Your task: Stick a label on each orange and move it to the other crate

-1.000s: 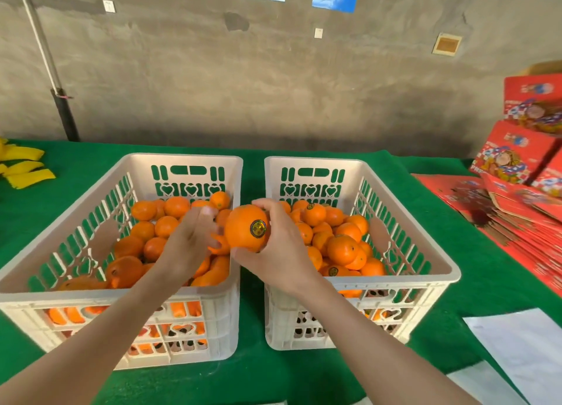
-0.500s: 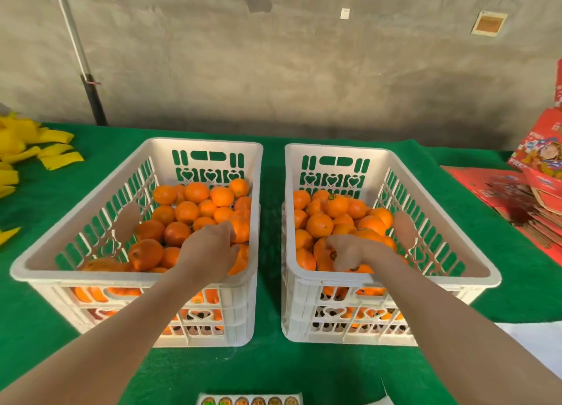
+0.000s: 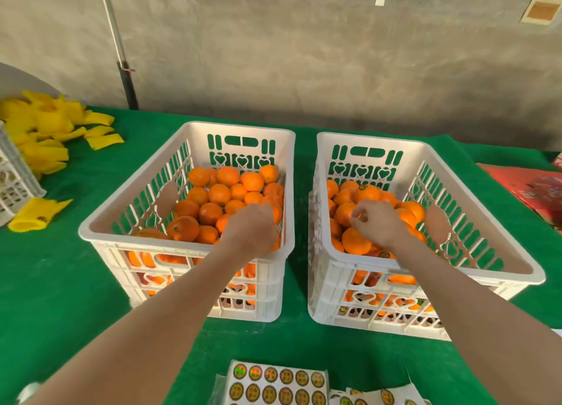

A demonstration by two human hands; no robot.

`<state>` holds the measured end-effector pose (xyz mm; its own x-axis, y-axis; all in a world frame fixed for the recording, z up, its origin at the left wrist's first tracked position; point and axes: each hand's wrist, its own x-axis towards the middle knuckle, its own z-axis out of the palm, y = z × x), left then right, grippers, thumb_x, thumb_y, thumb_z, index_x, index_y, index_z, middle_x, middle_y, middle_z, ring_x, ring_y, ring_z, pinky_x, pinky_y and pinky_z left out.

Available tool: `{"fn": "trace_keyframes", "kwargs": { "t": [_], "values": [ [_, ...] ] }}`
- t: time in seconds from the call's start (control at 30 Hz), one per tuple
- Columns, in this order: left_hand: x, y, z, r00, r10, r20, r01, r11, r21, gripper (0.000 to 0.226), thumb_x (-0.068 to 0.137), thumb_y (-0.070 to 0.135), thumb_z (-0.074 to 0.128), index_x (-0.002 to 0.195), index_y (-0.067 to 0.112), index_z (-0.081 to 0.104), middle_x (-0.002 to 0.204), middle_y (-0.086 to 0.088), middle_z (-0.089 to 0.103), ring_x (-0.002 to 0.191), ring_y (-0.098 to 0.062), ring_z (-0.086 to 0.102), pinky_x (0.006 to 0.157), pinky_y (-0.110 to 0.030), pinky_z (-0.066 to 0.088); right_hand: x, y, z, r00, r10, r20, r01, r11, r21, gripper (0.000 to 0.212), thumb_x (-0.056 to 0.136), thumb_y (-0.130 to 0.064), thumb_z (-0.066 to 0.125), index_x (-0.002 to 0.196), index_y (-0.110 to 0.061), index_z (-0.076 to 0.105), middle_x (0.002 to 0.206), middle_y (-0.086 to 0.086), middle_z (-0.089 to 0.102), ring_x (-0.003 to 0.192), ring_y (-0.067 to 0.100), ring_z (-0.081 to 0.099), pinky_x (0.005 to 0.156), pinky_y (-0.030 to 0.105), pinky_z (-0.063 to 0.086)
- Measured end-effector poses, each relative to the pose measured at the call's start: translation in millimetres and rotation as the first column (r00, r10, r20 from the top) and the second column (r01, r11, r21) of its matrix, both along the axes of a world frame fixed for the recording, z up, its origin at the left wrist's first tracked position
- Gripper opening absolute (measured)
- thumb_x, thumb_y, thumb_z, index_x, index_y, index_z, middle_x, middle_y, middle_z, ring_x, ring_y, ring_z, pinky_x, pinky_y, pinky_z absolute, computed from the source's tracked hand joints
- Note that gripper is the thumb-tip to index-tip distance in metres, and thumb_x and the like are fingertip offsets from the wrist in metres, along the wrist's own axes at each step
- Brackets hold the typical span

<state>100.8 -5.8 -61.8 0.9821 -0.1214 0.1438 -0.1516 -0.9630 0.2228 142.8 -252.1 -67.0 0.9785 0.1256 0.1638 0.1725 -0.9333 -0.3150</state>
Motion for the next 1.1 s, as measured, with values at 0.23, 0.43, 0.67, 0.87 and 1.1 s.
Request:
{"fn": "trace_keyframes", "kwargs": {
  "t": [0.23, 0.43, 0.67, 0.87, 1.1],
  "values": [
    [2, 7, -7, 0.995, -0.103, -0.009, 0.101, 0.987, -0.123, 0.026, 0.096, 0.031, 0.047, 0.088, 0.011, 0.061, 0.081, -0.001, 0.063, 0.073, -0.018, 0.059, 0.063, -0.030, 0.048, 4, 64, 30, 0.911, 0.053, 0.409, -0.202, 0.922, 0.331, 0.012, 0.092, -0.014, 0.058, 0.084, -0.009, 0.065, 0.072, -0.003, 0.059, 0.063, 0.008, 0.051, 0.060, 0.022, 0.039],
    [37, 47, 0, 0.892, -0.293, -0.345, 0.256, 0.955, -0.150, 0.024, 0.092, 0.016, 0.053, 0.105, 0.001, 0.068, 0.106, -0.014, 0.066, 0.096, -0.026, 0.063, 0.070, -0.018, 0.045, 42, 170, 24, 0.944, 0.290, 0.160, -0.316, 0.933, 0.173, 0.024, 0.094, -0.014, 0.049, 0.118, -0.009, 0.054, 0.110, 0.008, 0.060, 0.098, 0.021, 0.057, 0.080, 0.028, 0.044],
    [130, 137, -3, 0.953, 0.037, -0.300, -0.009, 0.996, 0.093, 0.027, 0.093, 0.022, 0.053, 0.118, 0.012, 0.052, 0.110, -0.005, 0.058, 0.095, -0.019, 0.058, 0.076, -0.029, 0.049, 129, 215, 0, 0.973, 0.104, -0.205, -0.099, 0.994, 0.035, 0.040, 0.085, -0.006, 0.055, 0.124, -0.004, 0.044, 0.125, 0.016, 0.050, 0.113, 0.030, 0.051, 0.088, 0.036, 0.047],
    [210, 156, -38, 0.979, 0.078, -0.191, -0.043, 0.982, 0.183, 0.059, 0.094, 0.035, 0.053, 0.140, 0.006, 0.032, 0.144, -0.014, 0.039, 0.131, -0.031, 0.039, 0.106, -0.039, 0.035, 199, 226, -35, 0.954, -0.003, -0.301, -0.052, 0.984, -0.173, 0.050, 0.087, -0.013, 0.057, 0.132, -0.009, 0.035, 0.145, 0.025, 0.025, 0.132, 0.041, 0.030, 0.108, 0.046, 0.033],
    [289, 167, -87, 0.962, 0.078, -0.263, 0.014, 0.943, 0.334, 0.079, 0.093, 0.058, 0.040, 0.150, 0.010, 0.015, 0.156, -0.016, 0.018, 0.144, -0.035, 0.015, 0.116, -0.051, 0.011, 270, 221, -56, 0.868, 0.028, -0.496, -0.213, 0.923, -0.320, 0.100, 0.076, -0.050, 0.072, 0.150, -0.032, 0.007, 0.157, 0.018, -0.011, 0.142, 0.043, -0.013, 0.111, 0.065, 0.005]
  ]
}}
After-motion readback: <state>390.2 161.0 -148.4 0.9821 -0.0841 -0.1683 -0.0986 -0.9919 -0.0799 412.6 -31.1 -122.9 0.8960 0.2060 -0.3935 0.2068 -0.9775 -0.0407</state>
